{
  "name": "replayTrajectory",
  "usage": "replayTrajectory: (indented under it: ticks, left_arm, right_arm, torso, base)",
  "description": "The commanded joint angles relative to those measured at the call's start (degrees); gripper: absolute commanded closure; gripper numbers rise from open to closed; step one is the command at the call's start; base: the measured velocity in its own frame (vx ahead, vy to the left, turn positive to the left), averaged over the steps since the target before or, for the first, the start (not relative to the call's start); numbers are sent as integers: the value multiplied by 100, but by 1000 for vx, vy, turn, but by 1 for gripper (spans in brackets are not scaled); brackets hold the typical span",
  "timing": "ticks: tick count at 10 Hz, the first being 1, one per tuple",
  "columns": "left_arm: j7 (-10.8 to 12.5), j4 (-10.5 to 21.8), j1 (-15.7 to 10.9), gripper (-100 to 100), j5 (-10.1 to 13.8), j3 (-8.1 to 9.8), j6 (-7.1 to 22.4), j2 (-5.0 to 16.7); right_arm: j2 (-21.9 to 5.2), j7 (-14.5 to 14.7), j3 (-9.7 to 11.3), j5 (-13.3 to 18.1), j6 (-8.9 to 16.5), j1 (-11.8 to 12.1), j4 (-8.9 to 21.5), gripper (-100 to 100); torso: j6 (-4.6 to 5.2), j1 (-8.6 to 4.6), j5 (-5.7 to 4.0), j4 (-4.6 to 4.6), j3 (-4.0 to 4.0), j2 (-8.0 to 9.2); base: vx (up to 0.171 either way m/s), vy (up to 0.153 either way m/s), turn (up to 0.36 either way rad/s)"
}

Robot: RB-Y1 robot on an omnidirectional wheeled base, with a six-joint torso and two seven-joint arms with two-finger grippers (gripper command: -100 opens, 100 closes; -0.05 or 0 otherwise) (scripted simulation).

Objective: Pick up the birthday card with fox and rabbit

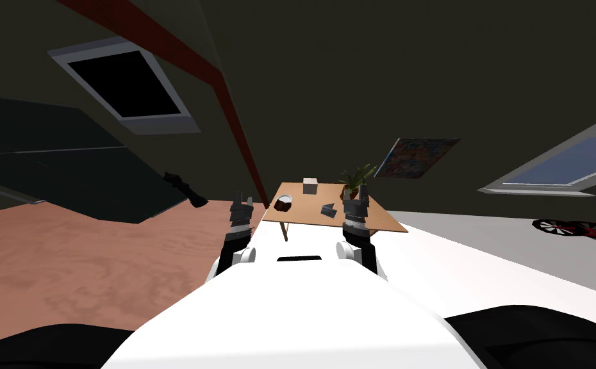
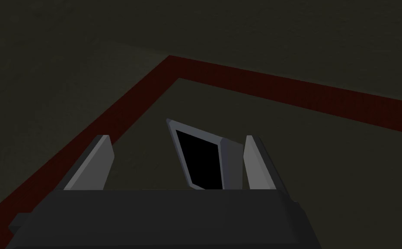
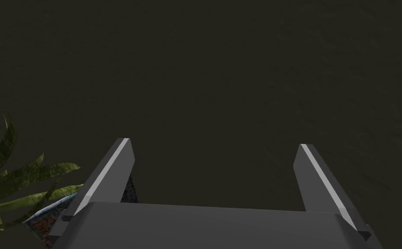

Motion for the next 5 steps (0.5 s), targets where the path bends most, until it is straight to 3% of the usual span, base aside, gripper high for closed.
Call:
replayTrajectory:
  ticks: [1,5]
  left_arm:
    - [0,0,0,0,0,0,0,0]
    - [0,0,0,0,0,-1,0,-1]
  right_arm:
    - [-235,44,-1,28,11,-57,54,-100]
    - [-843,308,1,216,80,-390,389,-100]
  torso:
    - [0,0,0,0,0,0]
    - [0,21,4,1,2,4]
  base:
    - [-3,14,-12]
    - [-14,56,-27]
